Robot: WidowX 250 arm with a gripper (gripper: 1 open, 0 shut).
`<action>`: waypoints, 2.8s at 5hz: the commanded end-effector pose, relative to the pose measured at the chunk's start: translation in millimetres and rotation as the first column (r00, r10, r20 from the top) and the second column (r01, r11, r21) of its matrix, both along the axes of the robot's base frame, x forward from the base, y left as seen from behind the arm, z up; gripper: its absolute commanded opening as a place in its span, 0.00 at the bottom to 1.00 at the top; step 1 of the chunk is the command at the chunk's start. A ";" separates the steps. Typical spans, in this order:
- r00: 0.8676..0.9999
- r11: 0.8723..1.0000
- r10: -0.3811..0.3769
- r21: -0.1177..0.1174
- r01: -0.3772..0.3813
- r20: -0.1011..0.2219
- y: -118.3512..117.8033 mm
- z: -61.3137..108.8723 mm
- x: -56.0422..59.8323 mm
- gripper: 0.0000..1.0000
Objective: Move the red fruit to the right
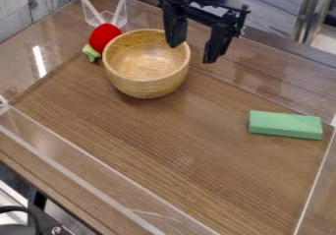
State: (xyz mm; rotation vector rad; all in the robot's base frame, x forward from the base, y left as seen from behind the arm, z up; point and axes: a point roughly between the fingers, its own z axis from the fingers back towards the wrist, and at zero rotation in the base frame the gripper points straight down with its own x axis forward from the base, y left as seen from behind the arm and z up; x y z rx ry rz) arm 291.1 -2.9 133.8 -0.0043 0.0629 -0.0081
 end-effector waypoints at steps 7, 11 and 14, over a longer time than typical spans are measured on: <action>0.992 0.999 0.034 -0.012 -0.033 0.125 182.9 -30.4 23.4 1.00; 0.972 0.986 0.165 -0.026 -0.163 0.167 196.8 -45.0 48.6 1.00; 0.916 0.934 0.353 -0.017 -0.356 0.188 210.7 -51.7 66.3 1.00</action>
